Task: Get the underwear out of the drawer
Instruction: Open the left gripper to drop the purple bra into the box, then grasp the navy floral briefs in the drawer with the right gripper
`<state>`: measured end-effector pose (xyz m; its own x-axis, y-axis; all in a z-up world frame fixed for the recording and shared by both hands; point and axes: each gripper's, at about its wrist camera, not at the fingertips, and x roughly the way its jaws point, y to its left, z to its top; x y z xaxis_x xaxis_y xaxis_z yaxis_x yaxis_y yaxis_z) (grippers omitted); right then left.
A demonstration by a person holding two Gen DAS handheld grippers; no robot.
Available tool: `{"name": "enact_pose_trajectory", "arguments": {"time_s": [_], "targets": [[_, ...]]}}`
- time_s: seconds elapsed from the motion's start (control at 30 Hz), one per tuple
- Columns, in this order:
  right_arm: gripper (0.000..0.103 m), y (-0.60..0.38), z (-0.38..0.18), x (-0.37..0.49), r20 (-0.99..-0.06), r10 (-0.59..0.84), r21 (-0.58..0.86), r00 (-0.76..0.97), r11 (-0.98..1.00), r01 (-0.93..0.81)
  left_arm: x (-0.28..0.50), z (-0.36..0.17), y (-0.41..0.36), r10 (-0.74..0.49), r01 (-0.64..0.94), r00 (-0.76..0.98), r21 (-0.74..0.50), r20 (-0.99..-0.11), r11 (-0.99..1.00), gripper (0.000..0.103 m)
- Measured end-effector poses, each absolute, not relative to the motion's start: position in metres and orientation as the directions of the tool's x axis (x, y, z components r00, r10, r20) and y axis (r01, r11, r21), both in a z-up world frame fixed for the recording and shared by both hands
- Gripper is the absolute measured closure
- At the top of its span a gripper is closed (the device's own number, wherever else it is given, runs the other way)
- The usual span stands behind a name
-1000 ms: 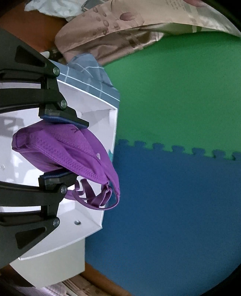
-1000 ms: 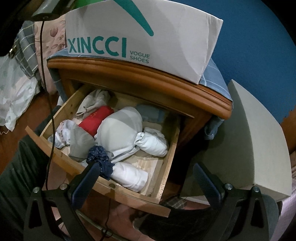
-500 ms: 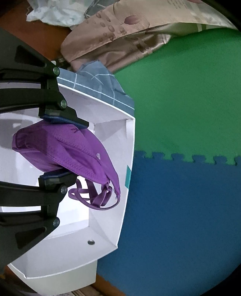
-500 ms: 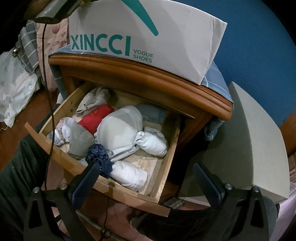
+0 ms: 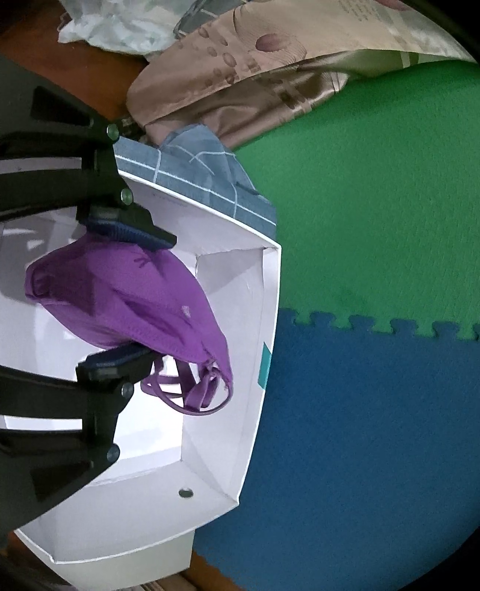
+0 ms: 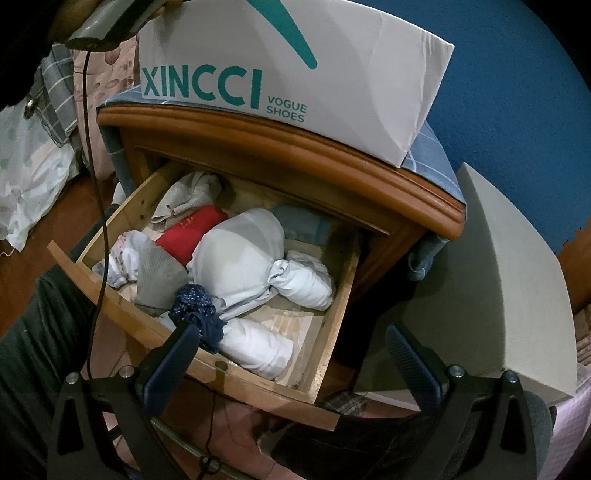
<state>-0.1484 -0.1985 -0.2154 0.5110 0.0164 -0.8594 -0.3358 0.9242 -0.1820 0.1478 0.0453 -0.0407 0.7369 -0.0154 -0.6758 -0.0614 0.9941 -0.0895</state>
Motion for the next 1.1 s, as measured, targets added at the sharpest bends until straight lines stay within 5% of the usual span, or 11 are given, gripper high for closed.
{"name": "enact_pose_trajectory", "arguments": {"time_s": [0.1, 0.23, 0.3, 0.37, 0.5, 0.6, 0.8, 1.1], "targets": [[0.000, -0.201, -0.214, -0.149, -0.859, 0.025, -0.171, 0.511, 0.927, -0.333, 0.132, -0.031, 0.051, -0.088, -0.013, 0.778, -0.156, -0.622, 0.988, 0.029], [0.000, -0.214, -0.201, -0.152, -0.844, 0.090, -0.093, 0.529, 0.947, -0.309, 0.090, 0.001, 0.062, -0.207, 0.119, 0.843, -0.203, -0.497, 0.972, 0.026], [0.000, -0.226, -0.185, -0.156, -0.823, 0.172, 0.004, 0.541, 0.955, -0.298, 0.061, 0.020, 0.073, -0.283, 0.195, 0.866, -0.243, -0.412, 0.950, 0.010], [0.000, -0.240, -0.157, -0.167, -0.757, 0.272, 0.114, 0.594, 0.950, -0.289, 0.021, 0.038, 0.088, -0.334, 0.264, 0.891, -0.246, -0.307, 0.933, 0.001], [0.000, -0.253, -0.119, -0.189, -0.554, 0.385, 0.190, 0.738, 0.922, -0.339, -0.053, 0.050, 0.116, -0.321, 0.297, 0.935, -0.162, -0.150, 0.941, 0.001], [0.000, -0.232, -0.135, -0.163, -0.664, 0.442, 0.234, 0.603, 0.889, -0.394, -0.081, 0.027, 0.135, -0.317, 0.283, 0.931, -0.194, -0.180, 0.939, 0.001], [0.000, -0.187, -0.239, -0.110, -0.930, 0.229, 0.141, 0.288, 0.945, -0.296, -0.107, -0.042, 0.157, -0.303, 0.212, 0.895, -0.286, -0.326, 0.935, 0.001], [0.000, -0.131, -0.315, -0.084, -0.982, 0.138, 0.101, 0.130, 0.961, -0.256, -0.125, -0.137, 0.186, -0.330, 0.045, 0.817, -0.518, -0.473, 0.854, 0.001]]}}
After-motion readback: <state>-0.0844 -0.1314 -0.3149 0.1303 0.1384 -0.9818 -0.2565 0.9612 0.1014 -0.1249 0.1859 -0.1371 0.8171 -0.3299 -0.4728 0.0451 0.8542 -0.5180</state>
